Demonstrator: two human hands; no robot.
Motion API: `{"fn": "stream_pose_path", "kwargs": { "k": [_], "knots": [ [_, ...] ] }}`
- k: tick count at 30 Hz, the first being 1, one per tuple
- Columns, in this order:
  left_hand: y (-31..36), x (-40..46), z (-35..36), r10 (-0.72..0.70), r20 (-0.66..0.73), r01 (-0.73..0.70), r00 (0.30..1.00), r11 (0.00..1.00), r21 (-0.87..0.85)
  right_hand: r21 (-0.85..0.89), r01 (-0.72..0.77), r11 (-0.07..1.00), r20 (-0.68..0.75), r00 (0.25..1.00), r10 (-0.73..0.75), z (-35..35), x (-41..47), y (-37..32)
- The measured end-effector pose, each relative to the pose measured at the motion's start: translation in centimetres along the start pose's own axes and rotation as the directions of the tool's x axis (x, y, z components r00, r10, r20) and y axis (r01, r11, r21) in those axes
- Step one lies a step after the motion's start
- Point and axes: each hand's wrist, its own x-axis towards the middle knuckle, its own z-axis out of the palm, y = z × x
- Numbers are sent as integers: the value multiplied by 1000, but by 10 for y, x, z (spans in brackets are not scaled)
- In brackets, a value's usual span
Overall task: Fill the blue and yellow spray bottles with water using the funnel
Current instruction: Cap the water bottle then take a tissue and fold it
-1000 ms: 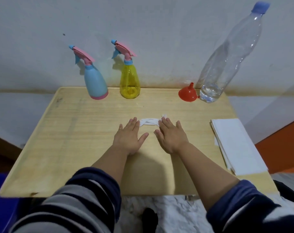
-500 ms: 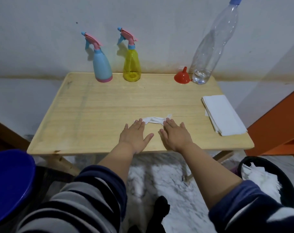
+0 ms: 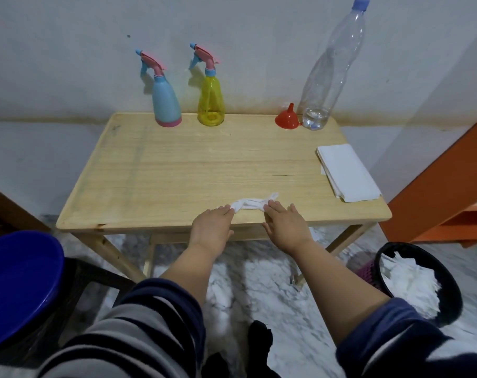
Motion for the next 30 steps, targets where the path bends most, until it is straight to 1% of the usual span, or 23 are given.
{"fn": "stream_pose_path", "kwargs": {
  "k": [3, 5, 6, 8, 10, 12, 14, 18, 21, 23, 26, 30],
  "knots": [
    [2, -8, -5, 10, -53, -7, 999, 997, 71, 37, -7, 999, -81, 997, 10, 4, -7, 1],
    [4, -10, -9, 1, -34, 1, 999, 996, 88, 27, -27, 999, -137, 990, 31, 2, -11, -1],
    [5, -10, -11, -1, -23, 4, 1000, 996, 94, 3, -37, 999, -142, 989, 37, 0, -12, -1],
    [5, -7, -14, -1, -6, 1, 1000, 997, 77, -17, -64, 998, -128, 990, 61, -6, -14, -2],
    [5, -1, -19, 10, 0, -10, 1000, 999, 44, 9, -95, 995, -131, 987, 95, -13, -14, 2],
    [7, 9, -26, 16, -33, -16, 999, 1000, 23, 38, -112, 993, -176, 977, 117, -20, -8, 11],
    [12, 25, -37, 10, -96, -8, 995, 1000, 17, 63, -114, 992, -230, 965, 126, -29, 2, 22],
    [29, 68, -54, -16, -190, -3, 982, 995, -99, 88, -132, 987, -300, 941, 153, -53, 33, 52],
    [39, 106, -64, -49, -253, 4, 966, 984, -177, 142, -150, 978, -321, 928, 189, -69, 65, 81],
    [46, 135, -67, -86, -262, 25, 961, 974, -227, 176, -146, 974, -317, 928, 196, -79, 90, 99],
    [50, 181, -66, -164, -254, 85, 953, 951, -298, 165, -120, 979, -314, 934, 168, -91, 132, 122],
    [54, 243, -64, -238, -293, 126, 926, 927, -354, 141, -88, 986, -290, 949, 126, -100, 190, 150]
  ]
}}
